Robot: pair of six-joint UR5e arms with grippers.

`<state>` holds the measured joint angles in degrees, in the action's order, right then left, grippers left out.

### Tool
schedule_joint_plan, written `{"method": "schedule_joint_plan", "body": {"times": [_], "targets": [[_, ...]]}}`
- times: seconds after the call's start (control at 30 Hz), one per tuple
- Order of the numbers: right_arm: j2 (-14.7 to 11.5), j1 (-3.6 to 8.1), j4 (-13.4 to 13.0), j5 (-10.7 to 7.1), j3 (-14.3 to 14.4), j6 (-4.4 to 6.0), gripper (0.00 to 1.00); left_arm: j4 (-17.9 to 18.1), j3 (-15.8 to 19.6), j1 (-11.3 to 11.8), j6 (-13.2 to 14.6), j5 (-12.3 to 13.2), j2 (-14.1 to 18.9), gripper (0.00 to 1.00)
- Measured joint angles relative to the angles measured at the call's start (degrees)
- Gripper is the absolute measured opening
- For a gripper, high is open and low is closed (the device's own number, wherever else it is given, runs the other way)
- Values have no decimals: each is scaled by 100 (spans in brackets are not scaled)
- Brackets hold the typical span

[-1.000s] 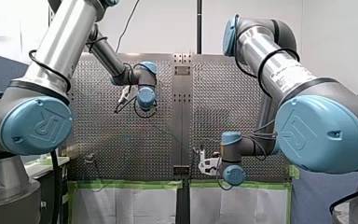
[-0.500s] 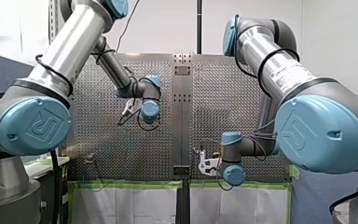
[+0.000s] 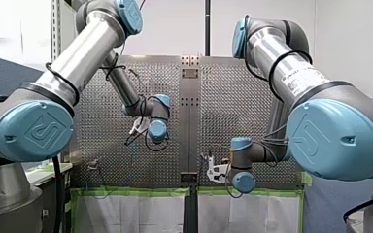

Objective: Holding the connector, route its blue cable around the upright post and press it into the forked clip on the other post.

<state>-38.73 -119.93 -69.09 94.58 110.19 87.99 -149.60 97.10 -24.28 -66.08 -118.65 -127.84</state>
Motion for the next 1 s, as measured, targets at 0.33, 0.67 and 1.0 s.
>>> {"method": "schedule_joint_plan", "body": {"times": [0.33,0.67,1.0], "targets": [[0,-37,15,0,9,-20,0,208,8,-65,-305,133,-77,100],[0,-69,26,0,16,-129,0,470,9,-126,-672,141,-82,100],[0,-77,43,25,22,-158,0,583,9,-228,-869,196,-84,100]]}}
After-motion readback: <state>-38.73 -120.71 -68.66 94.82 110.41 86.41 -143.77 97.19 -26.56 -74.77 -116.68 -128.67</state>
